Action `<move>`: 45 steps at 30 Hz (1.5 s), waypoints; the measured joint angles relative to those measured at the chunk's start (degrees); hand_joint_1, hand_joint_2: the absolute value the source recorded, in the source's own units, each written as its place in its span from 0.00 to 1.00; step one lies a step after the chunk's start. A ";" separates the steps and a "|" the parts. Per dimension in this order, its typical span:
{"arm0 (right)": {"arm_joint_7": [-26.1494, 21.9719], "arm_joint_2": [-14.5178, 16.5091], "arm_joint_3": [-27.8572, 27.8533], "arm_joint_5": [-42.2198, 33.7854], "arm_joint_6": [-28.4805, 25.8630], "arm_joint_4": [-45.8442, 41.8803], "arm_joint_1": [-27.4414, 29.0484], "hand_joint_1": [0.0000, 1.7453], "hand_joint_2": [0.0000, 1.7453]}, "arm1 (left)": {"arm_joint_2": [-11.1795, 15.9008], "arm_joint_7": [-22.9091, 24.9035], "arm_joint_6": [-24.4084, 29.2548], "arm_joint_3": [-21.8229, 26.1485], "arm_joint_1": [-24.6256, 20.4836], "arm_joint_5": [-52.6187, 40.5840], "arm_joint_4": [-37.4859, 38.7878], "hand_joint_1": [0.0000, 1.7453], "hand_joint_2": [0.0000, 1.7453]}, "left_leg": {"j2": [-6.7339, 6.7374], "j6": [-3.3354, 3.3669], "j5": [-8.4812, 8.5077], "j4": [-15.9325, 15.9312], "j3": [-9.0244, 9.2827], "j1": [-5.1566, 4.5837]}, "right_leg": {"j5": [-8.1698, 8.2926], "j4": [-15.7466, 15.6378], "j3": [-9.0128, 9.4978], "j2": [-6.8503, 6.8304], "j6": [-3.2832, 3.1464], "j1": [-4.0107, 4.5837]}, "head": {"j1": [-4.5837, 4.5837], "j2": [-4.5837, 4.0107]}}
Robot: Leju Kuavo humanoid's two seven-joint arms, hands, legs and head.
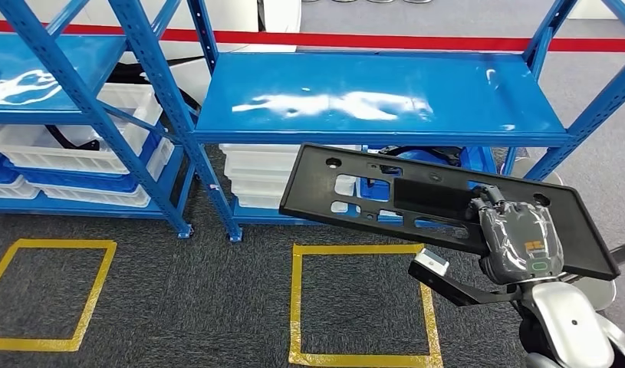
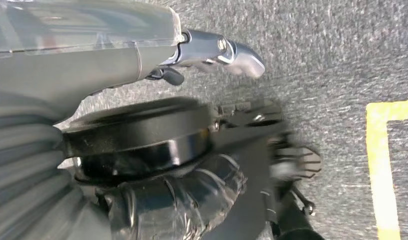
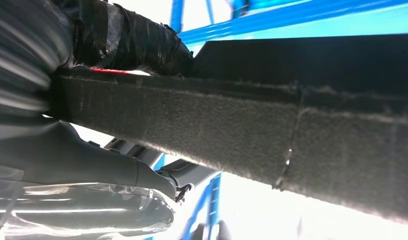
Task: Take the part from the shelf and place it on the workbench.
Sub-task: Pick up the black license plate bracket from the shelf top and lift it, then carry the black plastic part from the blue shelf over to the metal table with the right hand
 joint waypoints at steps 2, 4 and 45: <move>1.14 0.68 0.14 0.74 0.42 -0.62 0.34 1.00 1.00 | -0.87 0.04 1.52 -0.40 -0.30 -0.78 -0.44 0.00 1.00 | -0.07 0.49 0.10 -2.79 1.00 -0.30 | 1.19 -0.43 -0.24 -0.36 0.68 -0.17 | -0.15 0.00; 1.22 1.09 0.20 0.82 0.42 -1.22 0.47 1.00 1.00 | -1.82 0.22 2.19 -0.71 -0.48 -0.87 -0.69 0.00 1.00 | 0.09 0.99 1.61 -3.53 0.20 0.02 | 0.57 -0.08 -1.00 -0.24 1.20 -0.11 | -0.30 0.00; 1.56 3.73 -0.20 -0.62 2.50 -5.15 1.84 1.00 1.00 | -3.76 0.06 1.70 -2.63 -0.87 -2.03 -1.89 0.00 1.00 | -1.14 0.00 7.40 0.84 -10.73 0.98 | -6.58 5.57 5.32 2.74 2.94 -1.11 | -0.56 0.00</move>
